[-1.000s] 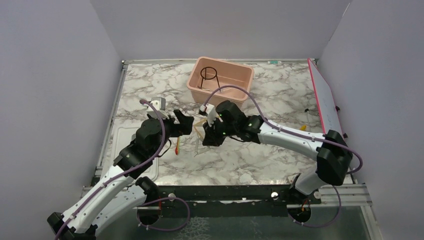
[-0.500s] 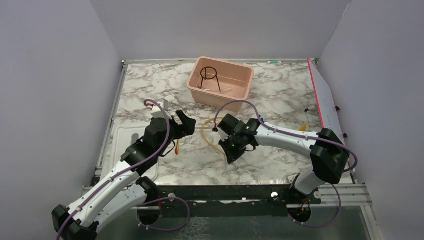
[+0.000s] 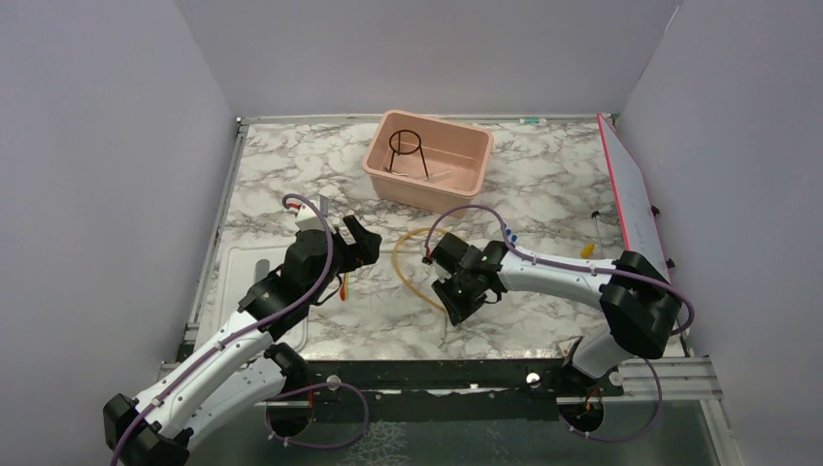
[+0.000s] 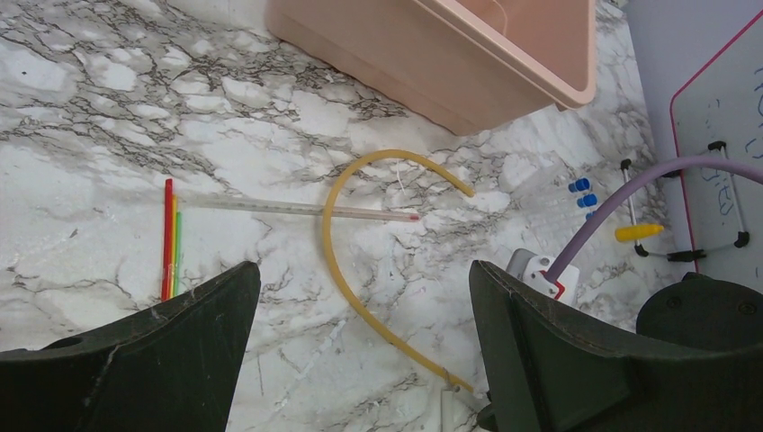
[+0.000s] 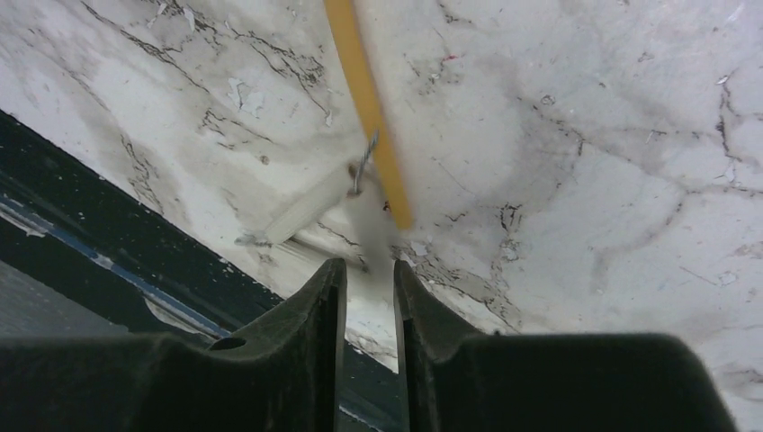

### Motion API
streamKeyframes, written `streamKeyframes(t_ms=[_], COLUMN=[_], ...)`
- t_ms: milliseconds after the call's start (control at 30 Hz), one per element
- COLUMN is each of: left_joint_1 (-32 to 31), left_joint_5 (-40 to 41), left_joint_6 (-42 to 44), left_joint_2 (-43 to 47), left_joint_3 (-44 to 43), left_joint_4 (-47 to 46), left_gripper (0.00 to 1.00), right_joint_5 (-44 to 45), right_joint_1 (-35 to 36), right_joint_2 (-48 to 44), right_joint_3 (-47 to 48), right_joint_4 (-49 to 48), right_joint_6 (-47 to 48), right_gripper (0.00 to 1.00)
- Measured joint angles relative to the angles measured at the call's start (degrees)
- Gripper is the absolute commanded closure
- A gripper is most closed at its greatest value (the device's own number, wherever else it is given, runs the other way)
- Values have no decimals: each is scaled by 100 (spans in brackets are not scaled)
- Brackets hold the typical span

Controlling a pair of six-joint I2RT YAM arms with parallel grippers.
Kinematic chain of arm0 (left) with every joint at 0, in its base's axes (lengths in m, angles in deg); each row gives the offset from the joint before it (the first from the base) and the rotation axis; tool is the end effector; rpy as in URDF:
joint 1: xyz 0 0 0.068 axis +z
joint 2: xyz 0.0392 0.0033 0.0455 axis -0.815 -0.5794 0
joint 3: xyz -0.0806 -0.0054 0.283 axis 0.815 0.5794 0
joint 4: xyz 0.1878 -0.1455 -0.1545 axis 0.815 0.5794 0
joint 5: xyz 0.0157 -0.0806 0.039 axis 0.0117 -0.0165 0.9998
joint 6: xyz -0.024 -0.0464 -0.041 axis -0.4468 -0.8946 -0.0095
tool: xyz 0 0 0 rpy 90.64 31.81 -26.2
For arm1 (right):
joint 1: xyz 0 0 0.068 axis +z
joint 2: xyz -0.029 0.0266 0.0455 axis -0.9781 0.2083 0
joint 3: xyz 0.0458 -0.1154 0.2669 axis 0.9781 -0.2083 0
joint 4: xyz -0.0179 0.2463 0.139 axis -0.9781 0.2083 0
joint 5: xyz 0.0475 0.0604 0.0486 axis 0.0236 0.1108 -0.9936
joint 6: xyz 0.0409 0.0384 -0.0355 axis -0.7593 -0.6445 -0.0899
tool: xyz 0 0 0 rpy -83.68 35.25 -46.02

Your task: Organize the chemistry lab equipment

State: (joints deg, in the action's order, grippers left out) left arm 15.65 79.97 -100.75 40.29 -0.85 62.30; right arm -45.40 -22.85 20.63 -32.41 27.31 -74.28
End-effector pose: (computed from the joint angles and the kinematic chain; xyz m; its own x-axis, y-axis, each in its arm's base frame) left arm 0.1598 -0.1084 0.2882 -0.4698 -0.4311 -0.7704 0.0848 0.8466 -0.5255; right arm 0.1690 0.2553 0.1726 -0.7548 -0.6136 -0.2319 -0.6544 0.7284 0.2029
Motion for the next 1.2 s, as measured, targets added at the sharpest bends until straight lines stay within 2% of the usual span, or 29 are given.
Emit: streamKeyframes(t_ms=[167,367,600,767,833,1033,1200], left_joint_1=[0,0,0,0,0,0,0], left_joint_5=[4,9,9,24,44,83,153], left_joint_6=[0,4,24,46,48,66,87], left_joint_2=[-28,-76,-129,-127,-122,-103,-81], left_joint_3=[0,0,0,0,0,0,0], left_joint_4=[-28,-33,-79,-76,-76,-74,-70], left_gripper=[11,12,11,12,11,11,11], right_joint_5=[214,302,299,302,299,295,131], right_joint_1=[0,0,0,0,0,0,0], right_joint_2=[0,0,155,208,208,26,-719], right_joint_3=[-7,-153,-291,-291,-291,-291,-282], right_joint_4=[0,0,-98,-146,-177,-146,-120], right_joint_6=[-146,-358,-372,-313,-291,-223,-116], right_gripper=[61,62,72,91,96,99,99])
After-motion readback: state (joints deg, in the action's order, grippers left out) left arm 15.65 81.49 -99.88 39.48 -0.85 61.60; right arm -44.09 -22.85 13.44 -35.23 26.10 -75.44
